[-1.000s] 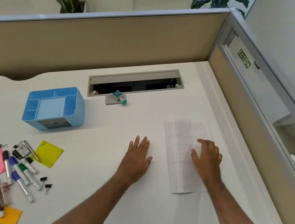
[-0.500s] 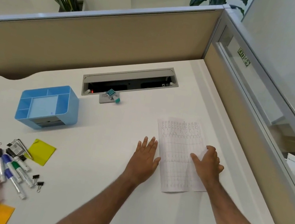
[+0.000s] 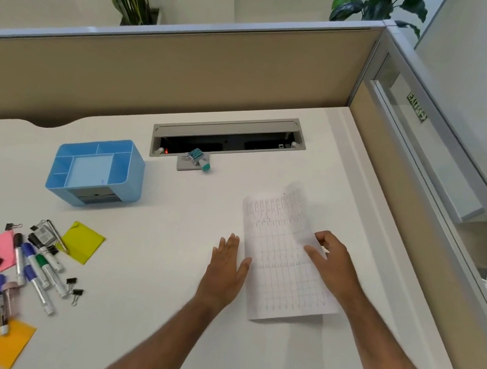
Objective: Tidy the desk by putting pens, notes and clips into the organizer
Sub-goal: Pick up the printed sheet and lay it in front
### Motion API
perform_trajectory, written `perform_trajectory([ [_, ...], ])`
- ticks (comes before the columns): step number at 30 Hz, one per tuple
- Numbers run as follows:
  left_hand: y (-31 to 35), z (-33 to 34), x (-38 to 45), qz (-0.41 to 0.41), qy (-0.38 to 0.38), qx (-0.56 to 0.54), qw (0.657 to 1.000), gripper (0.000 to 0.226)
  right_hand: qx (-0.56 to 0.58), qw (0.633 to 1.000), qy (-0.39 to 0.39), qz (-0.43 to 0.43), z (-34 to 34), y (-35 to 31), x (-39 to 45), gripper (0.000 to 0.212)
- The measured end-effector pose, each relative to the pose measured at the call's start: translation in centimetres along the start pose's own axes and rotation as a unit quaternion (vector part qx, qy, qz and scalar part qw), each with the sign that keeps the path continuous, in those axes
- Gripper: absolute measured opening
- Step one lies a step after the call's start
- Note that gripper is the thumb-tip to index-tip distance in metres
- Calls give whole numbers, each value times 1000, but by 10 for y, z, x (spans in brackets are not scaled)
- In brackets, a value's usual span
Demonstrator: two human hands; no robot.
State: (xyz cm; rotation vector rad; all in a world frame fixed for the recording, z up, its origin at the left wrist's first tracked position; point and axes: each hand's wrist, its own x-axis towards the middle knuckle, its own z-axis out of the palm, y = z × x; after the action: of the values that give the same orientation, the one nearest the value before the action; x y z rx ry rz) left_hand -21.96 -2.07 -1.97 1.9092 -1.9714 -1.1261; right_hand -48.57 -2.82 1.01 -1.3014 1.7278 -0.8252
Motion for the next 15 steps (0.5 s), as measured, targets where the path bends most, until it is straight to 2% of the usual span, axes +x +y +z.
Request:
perform_trajectory([
  [4,-8,-9,-6,-66,61,-116,989,67,3,999,-31,-24,15,-28,-2,10],
  [6,-13,-15,-9,-85,95,-140,982,65,9,998,-44,-41,24,-43,-4,9],
  [8,-21,-21,-13,-94,102,-164,977,67,10,996,-66,-59,34,-57,-5,5],
  [10,-27,-27,-17,-95,94,-233,963,67,4,994,-81,-75,44,-70,-5,9],
  [15,-33,-48,-28,-103,66,-486,865,53,24,989,-106,-98,72,-102,-5,14],
])
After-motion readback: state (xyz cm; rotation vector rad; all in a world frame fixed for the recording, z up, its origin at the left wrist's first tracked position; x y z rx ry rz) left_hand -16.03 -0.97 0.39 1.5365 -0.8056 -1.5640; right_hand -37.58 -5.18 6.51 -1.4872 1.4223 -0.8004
